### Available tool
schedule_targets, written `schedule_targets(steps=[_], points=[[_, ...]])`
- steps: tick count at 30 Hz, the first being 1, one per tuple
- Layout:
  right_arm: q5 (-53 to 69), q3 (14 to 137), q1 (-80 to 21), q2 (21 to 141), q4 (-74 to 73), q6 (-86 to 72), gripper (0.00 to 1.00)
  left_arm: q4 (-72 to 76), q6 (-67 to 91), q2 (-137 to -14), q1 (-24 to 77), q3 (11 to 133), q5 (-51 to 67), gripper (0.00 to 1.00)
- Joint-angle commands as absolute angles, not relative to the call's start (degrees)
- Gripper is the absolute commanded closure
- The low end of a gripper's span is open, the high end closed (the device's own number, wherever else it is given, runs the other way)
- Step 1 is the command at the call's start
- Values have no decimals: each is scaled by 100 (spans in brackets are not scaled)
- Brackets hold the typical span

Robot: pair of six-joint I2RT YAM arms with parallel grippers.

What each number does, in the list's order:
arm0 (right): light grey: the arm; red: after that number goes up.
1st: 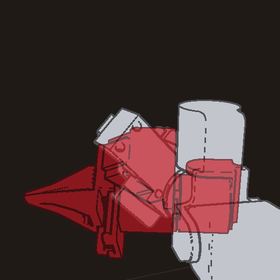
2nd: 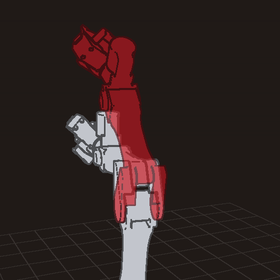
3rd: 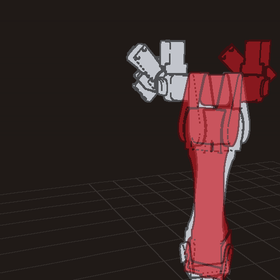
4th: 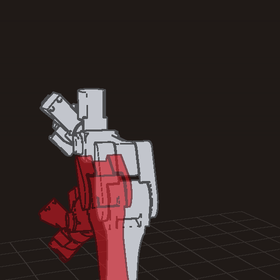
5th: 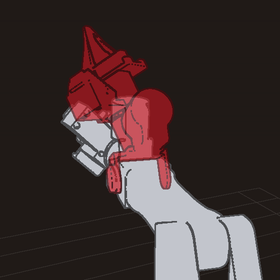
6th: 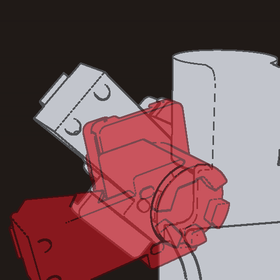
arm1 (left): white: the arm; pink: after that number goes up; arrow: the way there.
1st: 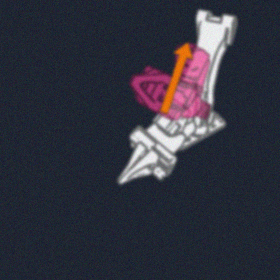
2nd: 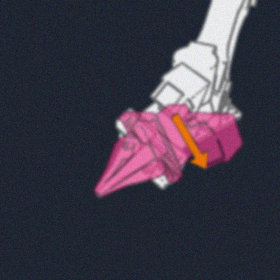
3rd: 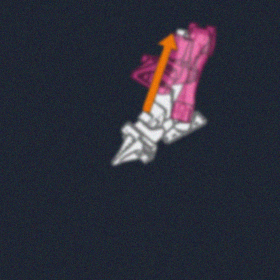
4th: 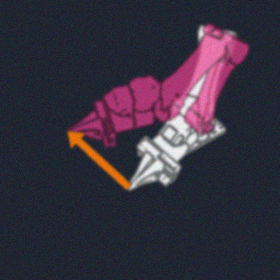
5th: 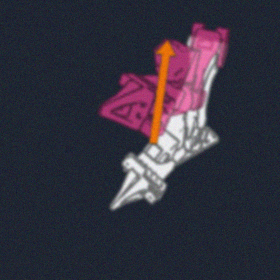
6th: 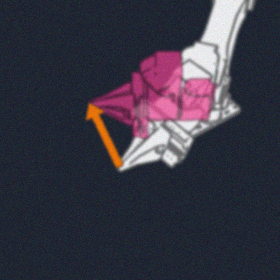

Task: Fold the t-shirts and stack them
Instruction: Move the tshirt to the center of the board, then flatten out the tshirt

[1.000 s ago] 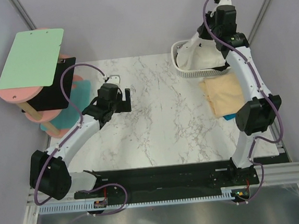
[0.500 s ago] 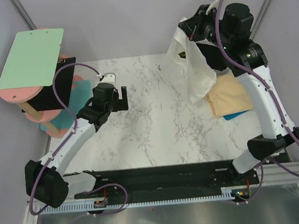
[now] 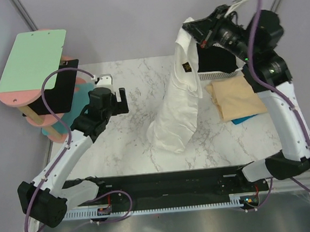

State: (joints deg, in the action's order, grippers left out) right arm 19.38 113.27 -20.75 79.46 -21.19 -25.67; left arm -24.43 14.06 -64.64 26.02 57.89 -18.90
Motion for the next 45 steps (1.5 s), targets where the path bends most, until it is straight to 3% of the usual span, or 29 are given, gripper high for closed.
schedule_targets(steps=[1,7,8,9,11,13,14,16,26,31,38,45], points=[[2189,11065,-2826,9391,-1933,-2376,100,-2470,1591,-6188,2619,6064,-2109,1],[1477,12048,-4146,11473,-2680,-1548,100,-2531,1582,-6126,2619,6056,-2311,2],[1416,12433,-4262,11766,-2872,-1442,96,-2549,1617,-6074,2619,6038,-2425,2],[1311,12680,-4454,12047,-3031,-1372,77,-2558,1635,-6038,2619,5995,-2495,2],[1423,13102,-4579,12663,-3199,-1188,51,-2549,1652,-5933,2619,5942,-2557,1],[1328,12939,-4597,12639,-3077,-1213,33,-2549,1635,-5924,2619,5871,-2532,0],[1118,12581,-4588,12517,-2937,-1239,16,-2558,1609,-5985,2619,5854,-2436,0],[566,12044,-4544,11894,-2691,-1248,4,-2549,1608,-6081,2619,5775,-2330,0],[-1202,9670,-4316,9941,-3118,-1037,3,-2505,2161,-7926,2602,5800,-1899,0],[-1310,8713,-4122,9344,-3463,-1186,4,-2830,2434,-8682,2365,5933,-1828,1],[-1292,7726,-4122,8658,-3515,-1494,5,-2883,2689,-8596,1452,5512,-1205,2],[-1450,7111,-4105,8148,-3349,-1652,4,-2356,2637,-7929,1292,5028,-678,2]])
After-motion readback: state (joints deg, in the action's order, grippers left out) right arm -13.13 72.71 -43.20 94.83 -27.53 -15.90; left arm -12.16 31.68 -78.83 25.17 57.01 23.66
